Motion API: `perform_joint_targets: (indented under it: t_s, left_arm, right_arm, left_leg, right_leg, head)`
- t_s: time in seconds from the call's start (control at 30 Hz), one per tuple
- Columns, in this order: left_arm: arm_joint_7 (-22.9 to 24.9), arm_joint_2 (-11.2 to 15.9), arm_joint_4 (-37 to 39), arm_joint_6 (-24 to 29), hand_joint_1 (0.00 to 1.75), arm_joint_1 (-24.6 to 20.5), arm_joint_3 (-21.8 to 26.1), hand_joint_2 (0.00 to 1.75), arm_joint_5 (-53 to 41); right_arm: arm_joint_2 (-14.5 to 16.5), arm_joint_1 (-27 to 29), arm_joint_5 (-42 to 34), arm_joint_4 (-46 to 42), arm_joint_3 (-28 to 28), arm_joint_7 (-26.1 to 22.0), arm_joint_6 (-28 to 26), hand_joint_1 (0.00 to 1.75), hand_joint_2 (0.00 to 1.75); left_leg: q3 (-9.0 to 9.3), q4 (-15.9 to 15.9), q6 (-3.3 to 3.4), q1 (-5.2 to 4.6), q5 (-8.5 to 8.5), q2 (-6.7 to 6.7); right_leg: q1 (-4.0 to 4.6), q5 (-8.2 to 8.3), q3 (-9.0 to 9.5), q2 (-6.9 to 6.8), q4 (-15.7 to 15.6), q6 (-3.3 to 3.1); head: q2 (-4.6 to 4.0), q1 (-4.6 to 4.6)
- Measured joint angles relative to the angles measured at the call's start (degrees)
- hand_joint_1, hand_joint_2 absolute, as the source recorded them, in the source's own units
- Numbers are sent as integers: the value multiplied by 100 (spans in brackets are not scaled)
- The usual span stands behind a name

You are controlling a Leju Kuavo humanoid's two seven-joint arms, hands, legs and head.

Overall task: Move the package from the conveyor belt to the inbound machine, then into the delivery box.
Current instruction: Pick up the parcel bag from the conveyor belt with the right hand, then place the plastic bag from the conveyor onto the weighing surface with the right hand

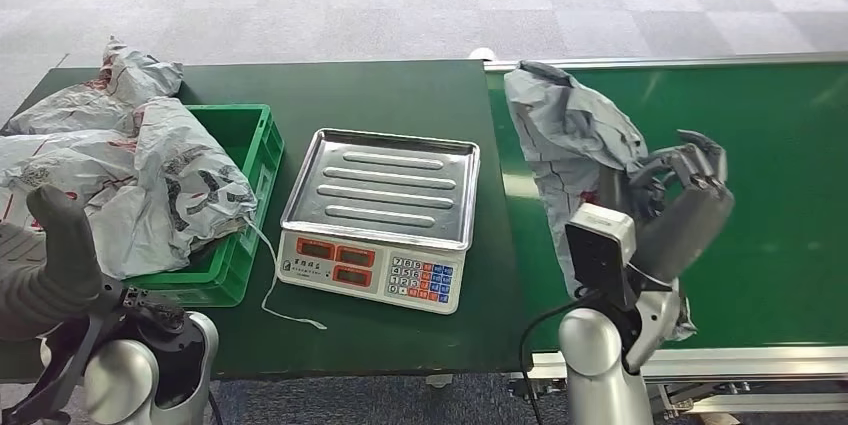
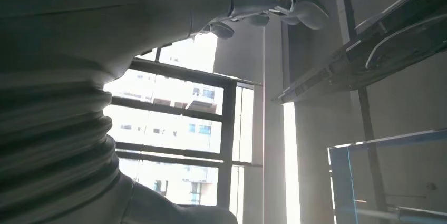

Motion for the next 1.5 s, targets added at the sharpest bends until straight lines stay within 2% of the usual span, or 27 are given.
perform_joint_targets:
  t_s: [0.13,0.27,0.4,0.53,0.57,0.67,0.7,0.83,0.97,1.1,1.23,1.5]
  left_arm:
    - [2,-103,272,-48,0,-222,-258,175,204]
    - [2,-173,502,-172,0,-360,-404,175,364]
    - [2,-203,619,-263,0,-423,-465,175,412]
    - [2,-212,687,-290,0,-447,-472,175,415]
    - [2,-212,698,-292,0,-448,-472,175,414]
    - [2,-212,732,-297,0,-453,-472,175,398]
    - [2,-212,744,-300,0,-458,-472,175,390]
    - [2,-212,795,-307,0,-480,-472,175,358]
    - [2,-212,844,-307,0,-493,-470,175,320]
    - [2,-212,904,-307,0,-525,-465,175,269]
    - [2,-212,950,-301,0,-554,-461,175,225]
    - [2,-210,1003,-282,0,-555,-450,175,128]
  right_arm:
    - [123,-1456,334,1840,556,421,-185,175,175]
    - [231,-2524,484,3325,1069,769,-234,175,175]
    - [271,-3095,414,4254,1683,1103,-250,175,175]
    - [284,-3348,303,4762,2074,1204,-258,173,175]
    - [285,-3389,265,4854,2144,1210,-259,129,175]
    - [292,-3474,-76,5123,2366,1110,-236,0,44]
    - [295,-3503,-299,5225,2457,1064,-203,0,0]
    - [297,-3581,-1016,5579,2841,1054,-157,0,0]
    - [296,-3594,-1147,5726,2946,1000,-244,0,0]
    - [294,-3574,-437,5743,2739,1050,-277,0,0]
    - [294,-3511,-38,5698,2516,1089,-288,0,0]
    - [294,-3135,1231,4989,2083,1460,-299,0,0]
  left_leg:
    - [32,0,3,1,46,2]
    - [15,1,-2,3,66,-22]
    - [11,1,-3,3,65,-24]
    - [1,1,-2,2,64,-27]
    - [-1,1,-1,1,64,-27]
    - [-3,1,-1,1,63,-27]
    - [-3,1,-1,1,63,-27]
    - [-3,1,-1,1,64,-27]
    - [-3,1,-1,1,64,-27]
    - [-4,1,-1,1,64,-26]
    - [-6,1,-1,1,64,-26]
    - [-7,1,-2,1,63,-26]
  right_leg:
    - [1,32,-19,4,1,3]
    - [2,42,-30,-10,4,3]
    - [2,42,-35,-10,5,2]
    - [0,42,-44,-11,5,3]
    - [0,41,-46,-11,5,3]
    - [0,41,-47,-11,4,3]
    - [0,41,-48,-11,4,3]
    - [0,42,-50,-11,4,3]
    - [1,42,-52,-11,4,3]
    - [0,42,-54,-9,4,3]
    - [0,42,-55,-10,4,3]
    - [1,41,-57,-10,4,3]
  head:
    - [0,-1]
    - [0,-2]
    - [0,-1]
    - [0,0]
    - [0,-1]
    - [0,-1]
    - [0,-1]
    - [0,-1]
    - [0,-1]
    - [0,-1]
    - [0,-1]
    - [0,-1]
